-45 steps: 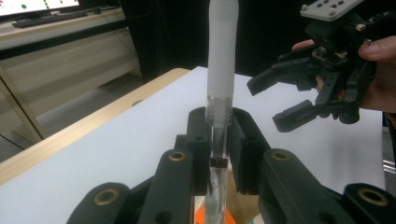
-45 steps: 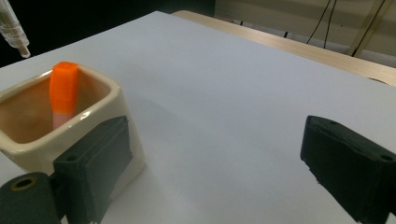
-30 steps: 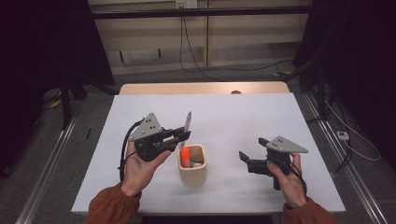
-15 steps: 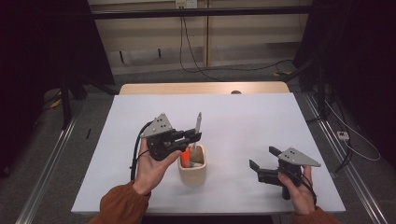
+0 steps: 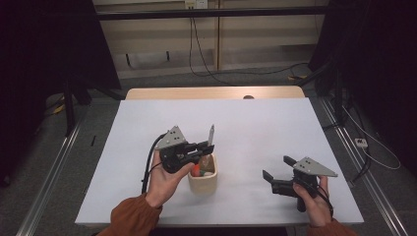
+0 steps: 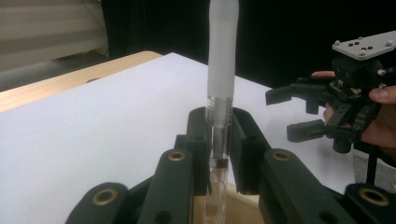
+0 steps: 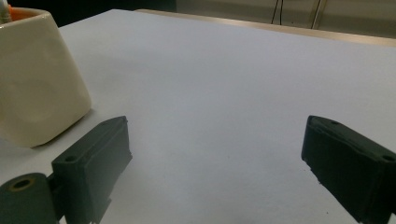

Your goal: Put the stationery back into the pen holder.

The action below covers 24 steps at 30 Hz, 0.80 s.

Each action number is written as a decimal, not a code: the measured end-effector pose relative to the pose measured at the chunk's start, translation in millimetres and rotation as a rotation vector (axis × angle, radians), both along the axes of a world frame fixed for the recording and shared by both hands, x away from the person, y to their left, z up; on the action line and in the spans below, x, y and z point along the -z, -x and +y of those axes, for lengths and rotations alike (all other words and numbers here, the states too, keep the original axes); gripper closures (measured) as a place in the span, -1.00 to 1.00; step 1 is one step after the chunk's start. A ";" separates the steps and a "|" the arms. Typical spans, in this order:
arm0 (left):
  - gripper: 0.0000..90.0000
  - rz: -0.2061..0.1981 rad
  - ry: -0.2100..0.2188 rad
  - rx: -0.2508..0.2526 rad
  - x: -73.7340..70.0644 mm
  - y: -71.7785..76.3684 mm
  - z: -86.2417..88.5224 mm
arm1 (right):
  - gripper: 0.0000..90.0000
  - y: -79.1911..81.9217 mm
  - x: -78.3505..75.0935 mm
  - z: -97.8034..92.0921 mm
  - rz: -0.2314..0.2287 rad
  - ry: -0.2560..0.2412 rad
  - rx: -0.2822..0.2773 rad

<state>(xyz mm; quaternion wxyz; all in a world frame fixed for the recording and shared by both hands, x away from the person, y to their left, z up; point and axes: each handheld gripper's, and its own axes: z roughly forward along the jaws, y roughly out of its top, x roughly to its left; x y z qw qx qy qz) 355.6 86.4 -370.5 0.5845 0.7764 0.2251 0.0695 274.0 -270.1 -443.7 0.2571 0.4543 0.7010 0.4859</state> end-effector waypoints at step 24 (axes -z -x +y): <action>0.12 -0.089 -0.090 -0.022 4.9 11.9 0.2 | -0.83 -2.2 0.4 0.6 0.002 -0.002 -0.003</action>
